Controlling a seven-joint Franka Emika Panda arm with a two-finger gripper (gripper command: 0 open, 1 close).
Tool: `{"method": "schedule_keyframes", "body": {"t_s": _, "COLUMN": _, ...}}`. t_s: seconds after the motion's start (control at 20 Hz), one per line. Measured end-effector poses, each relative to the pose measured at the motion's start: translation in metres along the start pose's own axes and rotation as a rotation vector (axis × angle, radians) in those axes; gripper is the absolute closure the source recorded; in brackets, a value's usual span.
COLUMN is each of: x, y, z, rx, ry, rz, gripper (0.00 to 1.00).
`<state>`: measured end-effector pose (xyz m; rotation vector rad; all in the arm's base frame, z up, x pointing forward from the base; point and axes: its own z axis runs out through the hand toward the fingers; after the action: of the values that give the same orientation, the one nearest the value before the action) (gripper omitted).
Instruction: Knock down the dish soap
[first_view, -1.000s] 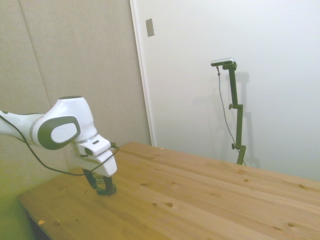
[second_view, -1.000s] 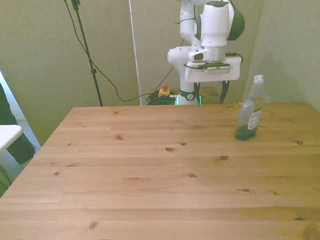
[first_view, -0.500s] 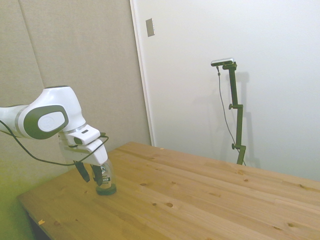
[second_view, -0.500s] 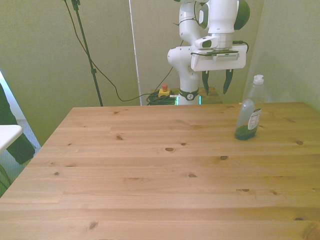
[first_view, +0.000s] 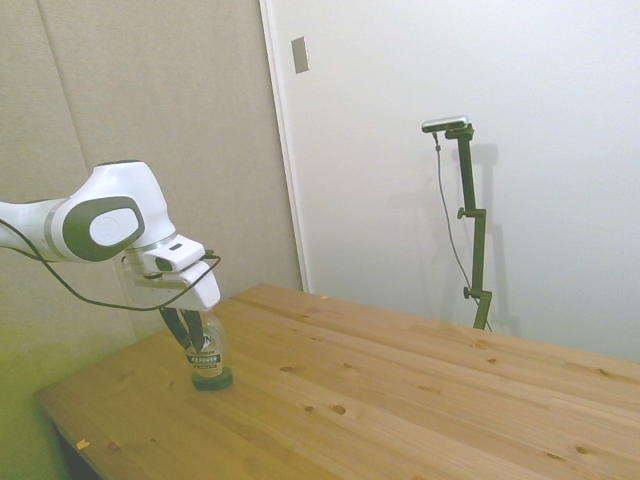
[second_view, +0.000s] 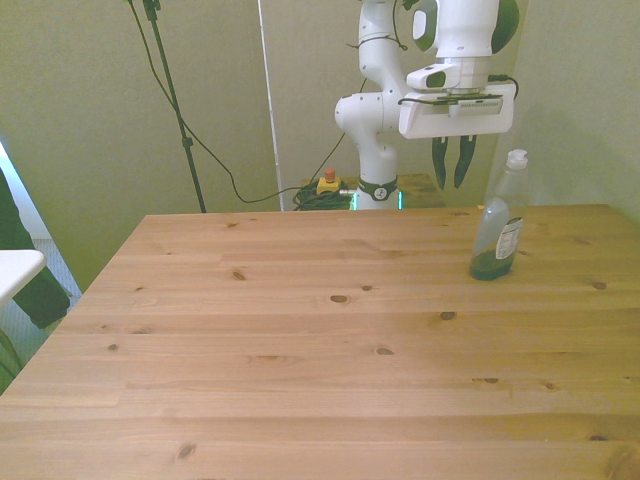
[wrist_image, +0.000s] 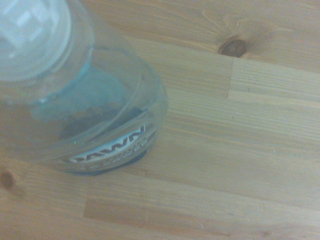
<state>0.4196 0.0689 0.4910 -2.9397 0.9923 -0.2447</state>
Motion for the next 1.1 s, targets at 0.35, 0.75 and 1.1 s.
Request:
{"method": "schedule_keyframes", "body": {"t_s": 0.35, "x": 0.002, "y": -0.036, "z": 0.003, "rx": 0.012, "ry": 0.028, "rz": -0.023, "gripper": 1.00}}
{"method": "schedule_keyframes", "body": {"t_s": 0.75, "x": 0.007, "y": -0.109, "z": 0.027, "rx": 0.057, "ry": 0.072, "rz": 0.023, "gripper": 1.00}}
{"method": "schedule_keyframes", "body": {"t_s": 1.1, "x": 0.022, "y": -0.124, "z": 0.034, "rx": 0.074, "ry": 0.063, "rz": 0.048, "gripper": 1.00}}
